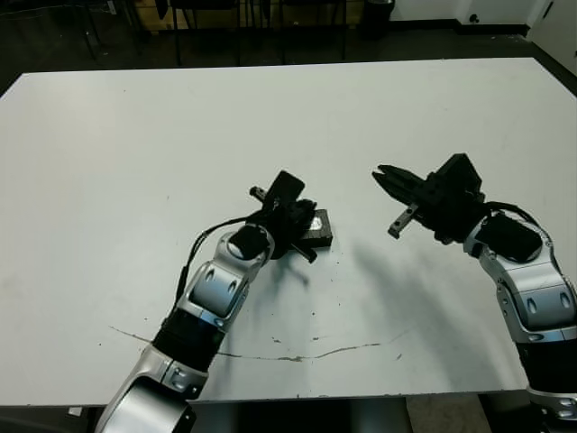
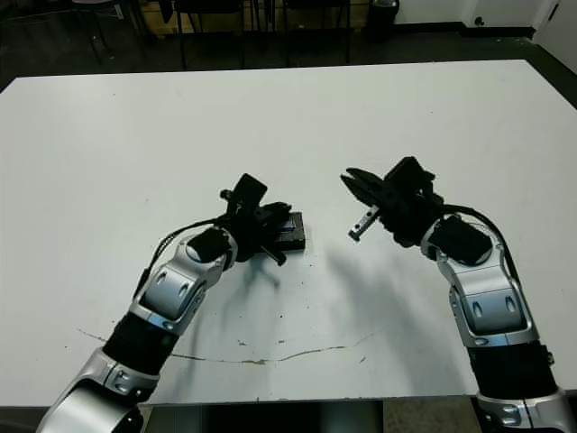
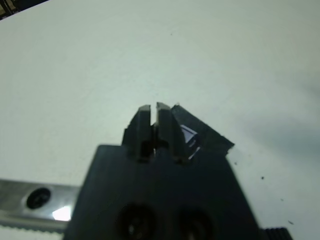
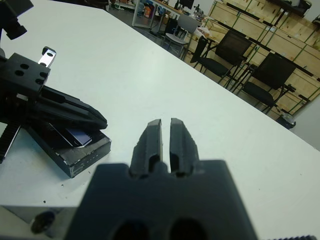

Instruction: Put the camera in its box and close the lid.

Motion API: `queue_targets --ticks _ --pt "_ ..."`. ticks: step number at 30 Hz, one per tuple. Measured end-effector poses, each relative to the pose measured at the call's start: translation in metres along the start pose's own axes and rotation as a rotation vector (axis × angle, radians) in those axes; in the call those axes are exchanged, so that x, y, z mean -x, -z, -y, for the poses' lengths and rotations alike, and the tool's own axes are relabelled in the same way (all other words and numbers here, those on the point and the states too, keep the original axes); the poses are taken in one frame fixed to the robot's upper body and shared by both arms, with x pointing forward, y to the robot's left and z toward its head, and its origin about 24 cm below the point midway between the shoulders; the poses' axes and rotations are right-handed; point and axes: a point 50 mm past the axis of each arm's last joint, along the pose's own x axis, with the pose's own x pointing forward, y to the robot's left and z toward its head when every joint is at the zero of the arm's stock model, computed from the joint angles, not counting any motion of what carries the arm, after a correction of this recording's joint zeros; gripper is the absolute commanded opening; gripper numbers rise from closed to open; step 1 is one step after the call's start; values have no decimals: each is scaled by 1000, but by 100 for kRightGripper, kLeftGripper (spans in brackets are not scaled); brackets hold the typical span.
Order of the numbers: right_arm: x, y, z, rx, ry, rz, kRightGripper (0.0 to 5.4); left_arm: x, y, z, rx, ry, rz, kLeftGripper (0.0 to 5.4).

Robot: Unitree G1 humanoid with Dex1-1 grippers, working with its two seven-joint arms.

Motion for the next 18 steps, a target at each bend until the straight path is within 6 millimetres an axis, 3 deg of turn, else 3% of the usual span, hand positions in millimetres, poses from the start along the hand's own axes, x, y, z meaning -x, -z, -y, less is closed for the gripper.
queue_targets --ticks 5,13,18 --pt "0 0 -1 -12 -2 4 0 15 3 -5 69 39 22 2" --pt "5 1 -4 -32 11 14 0 64 16 -24 150 -14 99 2" --pt "7 -3 -4 -26 40 21 0 95 -4 -44 186 -118 260 2"
